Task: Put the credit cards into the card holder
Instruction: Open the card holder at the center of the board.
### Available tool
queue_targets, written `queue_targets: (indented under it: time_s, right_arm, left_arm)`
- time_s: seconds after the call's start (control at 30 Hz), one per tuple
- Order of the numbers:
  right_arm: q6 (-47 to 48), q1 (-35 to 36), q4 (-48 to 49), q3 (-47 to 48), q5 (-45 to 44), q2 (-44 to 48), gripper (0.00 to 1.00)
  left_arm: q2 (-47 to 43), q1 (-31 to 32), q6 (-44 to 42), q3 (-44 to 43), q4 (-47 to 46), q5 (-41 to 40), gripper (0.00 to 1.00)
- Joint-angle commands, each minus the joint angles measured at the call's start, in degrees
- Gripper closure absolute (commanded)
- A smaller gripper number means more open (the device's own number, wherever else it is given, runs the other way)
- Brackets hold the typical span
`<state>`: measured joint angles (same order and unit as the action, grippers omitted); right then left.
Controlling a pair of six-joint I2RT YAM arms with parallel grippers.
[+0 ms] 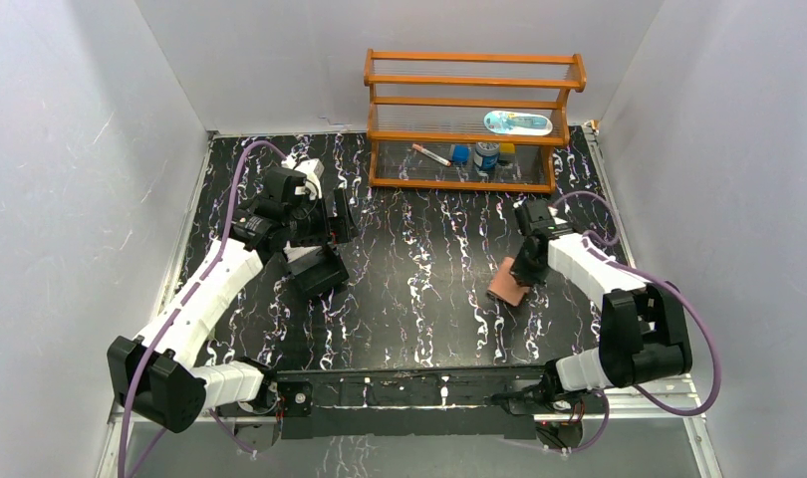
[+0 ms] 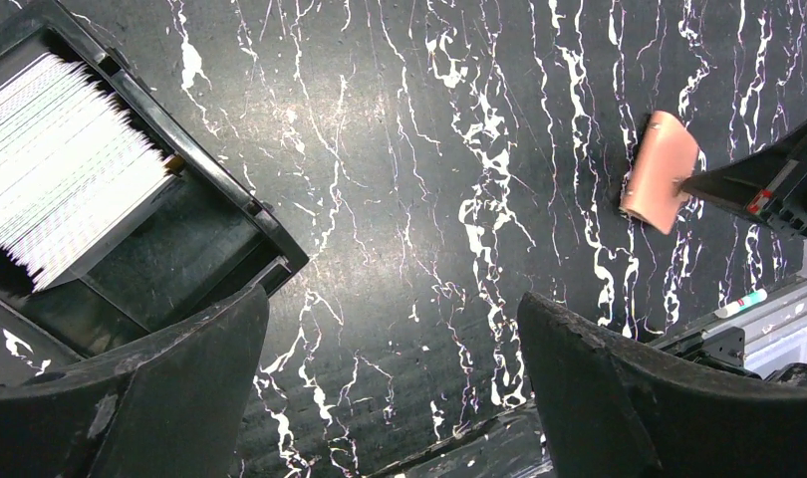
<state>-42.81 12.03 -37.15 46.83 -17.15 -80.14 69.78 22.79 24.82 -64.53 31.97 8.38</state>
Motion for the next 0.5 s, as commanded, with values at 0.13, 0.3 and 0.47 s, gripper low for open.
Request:
queue_targets:
  time_s: [0.13, 0.3, 0.47]
  right_arm:
    - [2.1, 12.5, 9.8, 5.2, 19.3, 2.8, 1.00]
    - [2.5, 17.6, 14.2, 7.5, 26.1, 2.9, 1.00]
    - [3.3, 19.3, 17.5, 8.4, 32.3, 3.3, 1.00]
  left_arm:
    - [0.6, 0.2, 0.6, -0.7, 1.5, 1.4, 0.11]
    - [1.5, 0.3, 0.8, -0.8, 1.5, 2.3, 0.16]
    - [3.2, 1.6, 1.7, -1.2, 1.5, 4.3, 0.21]
